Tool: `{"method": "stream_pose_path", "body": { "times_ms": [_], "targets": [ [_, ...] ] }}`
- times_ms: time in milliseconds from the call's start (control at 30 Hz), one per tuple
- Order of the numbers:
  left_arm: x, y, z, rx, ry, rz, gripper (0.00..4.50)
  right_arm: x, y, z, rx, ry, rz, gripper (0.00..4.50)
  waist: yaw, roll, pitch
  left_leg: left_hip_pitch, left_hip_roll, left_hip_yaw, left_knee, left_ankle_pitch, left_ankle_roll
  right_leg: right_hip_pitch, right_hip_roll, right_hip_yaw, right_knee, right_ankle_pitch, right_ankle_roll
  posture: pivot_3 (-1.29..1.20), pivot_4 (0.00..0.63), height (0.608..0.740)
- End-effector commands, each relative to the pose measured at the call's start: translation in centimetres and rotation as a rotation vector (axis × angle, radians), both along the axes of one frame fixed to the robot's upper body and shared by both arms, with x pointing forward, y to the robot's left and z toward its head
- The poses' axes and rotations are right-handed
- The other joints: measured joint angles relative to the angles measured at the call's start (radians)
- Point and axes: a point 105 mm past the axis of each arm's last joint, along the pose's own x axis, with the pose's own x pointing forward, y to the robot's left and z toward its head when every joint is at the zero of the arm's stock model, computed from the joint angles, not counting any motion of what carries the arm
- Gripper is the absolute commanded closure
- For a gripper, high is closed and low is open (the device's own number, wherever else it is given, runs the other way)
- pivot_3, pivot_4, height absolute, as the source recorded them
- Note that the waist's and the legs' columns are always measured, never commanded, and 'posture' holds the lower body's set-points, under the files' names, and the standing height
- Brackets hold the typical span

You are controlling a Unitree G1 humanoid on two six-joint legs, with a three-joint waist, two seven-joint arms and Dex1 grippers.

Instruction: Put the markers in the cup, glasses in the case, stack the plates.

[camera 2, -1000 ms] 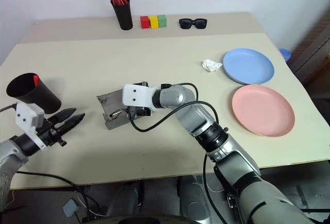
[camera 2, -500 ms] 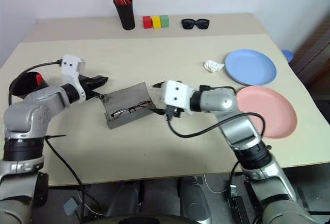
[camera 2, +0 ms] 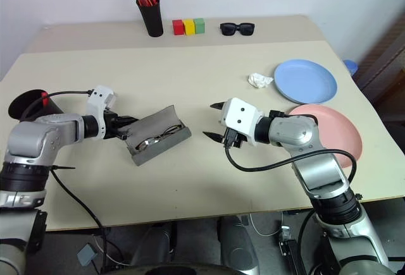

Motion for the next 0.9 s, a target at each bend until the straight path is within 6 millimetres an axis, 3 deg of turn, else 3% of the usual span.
{"method": "stream_pose_path", "body": {
  "times_ms": [33, 233, 333, 533, 667, 900],
  "targets": [
    [-2.0, -2.1, 1.4, 0.0, -0.079, -0.169, 4.47, 0.8, -0.9, 0.5, -0.015, -0.04, -0.039, 1.04, 0.002, 0.0, 0.0, 0.0, 0.0, 0.0, 0.0, 0.0, 0.0, 0.0, 0.0, 0.0, 0.0, 0.0, -0.001, 0.0, 0.15, 0.74],
    [-4.0, -3.5, 1.1, 0.0, -0.095, -0.259, 4.47, 1.9, -1.5, 0.6, -0.009, -0.048, -0.073, 1.04, 0.01, 0.0, 0.0, 0.0, 0.0, 0.001, 0.0, 0.0, 0.0, 0.0, 0.0, 0.0, 0.0, -0.002, -0.003, 0.0, 0.15, 0.74],
    [-5.0, -4.0, 0.5, 0.044, -0.12, -0.311, 4.47, 3.3, -2.9, 0.9, -0.005, -0.051, -0.157, 1.04, 0.01, 0.0, 0.0, 0.0, 0.0, 0.001, 0.0, 0.0, 0.0, 0.0, 0.0, 0.001, 0.0, -0.002, -0.003, 0.0, 0.15, 0.74],
    [-3.7, -4.4, 3.7, -0.075, -0.457, -0.257, 4.47, 9.0, -11.0, 1.1, -0.123, -0.111, -0.577, 1.04, 0.024, 0.0, 0.0, 0.0, 0.0, 0.003, 0.002, 0.0, 0.0, 0.0, -0.001, 0.002, -0.002, -0.002, -0.004, 0.0, 0.15, 0.74],
    [-4.1, -4.5, 3.1, -0.085, -0.483, -0.255, 4.47, 11.5, -15.8, -0.1, -0.21, -0.11, -0.796, 1.04, 0.02, 0.0, 0.0, -0.001, -0.001, 0.003, 0.002, 0.0, 0.0, 0.0, -0.002, 0.002, -0.002, -0.002, -0.004, 0.0, 0.15, 0.74],
    [-4.4, -5.2, 3.2, -0.133, -0.498, -0.251, 4.47, 13.6, -18.5, -2.9, -0.237, -0.051, -0.905, 1.04, 0.007, 0.001, 0.0, 0.0, -0.001, 0.004, 0.001, 0.0, 0.0, 0.0, -0.001, 0.003, -0.002, 0.0, -0.002, 0.0, 0.15, 0.74]
  ]
}}
